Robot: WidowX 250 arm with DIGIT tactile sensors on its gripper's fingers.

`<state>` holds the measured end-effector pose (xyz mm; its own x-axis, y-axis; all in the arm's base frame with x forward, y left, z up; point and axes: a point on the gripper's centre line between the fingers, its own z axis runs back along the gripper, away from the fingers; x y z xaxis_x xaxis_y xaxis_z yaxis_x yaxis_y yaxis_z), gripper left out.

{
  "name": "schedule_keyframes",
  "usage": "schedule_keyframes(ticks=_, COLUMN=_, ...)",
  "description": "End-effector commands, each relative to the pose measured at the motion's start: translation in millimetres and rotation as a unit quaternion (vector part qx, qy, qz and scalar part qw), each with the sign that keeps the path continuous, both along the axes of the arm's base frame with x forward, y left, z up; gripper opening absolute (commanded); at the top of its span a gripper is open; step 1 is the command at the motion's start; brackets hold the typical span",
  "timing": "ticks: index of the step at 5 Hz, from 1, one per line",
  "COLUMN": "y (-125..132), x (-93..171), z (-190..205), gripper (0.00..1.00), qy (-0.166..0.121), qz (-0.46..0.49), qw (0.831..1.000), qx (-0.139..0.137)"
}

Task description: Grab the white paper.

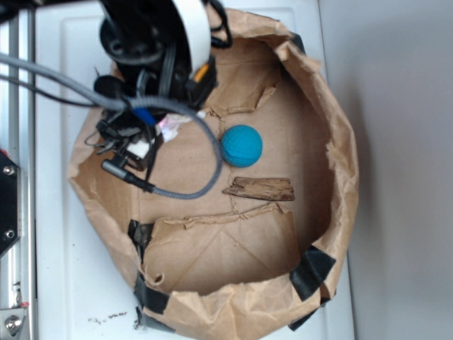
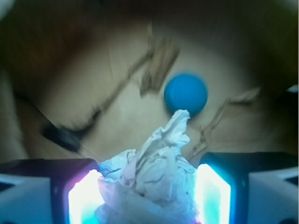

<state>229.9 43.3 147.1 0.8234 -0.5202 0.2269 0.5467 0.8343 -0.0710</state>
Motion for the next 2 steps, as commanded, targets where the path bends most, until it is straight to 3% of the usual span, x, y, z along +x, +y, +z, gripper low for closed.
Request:
schedule_keyframes(ticks=1, y=-26.1, x=15.4, z=37.3, gripper=0.00, qy=0.000, qz=0.023, qw=1.000, qx=0.015)
schedule_keyframes(ticks=2, y=-25.7, x=9.7, z=36.1, gripper=0.00, qy=-0.003, qz=0.032, qw=0.999, qx=0.029)
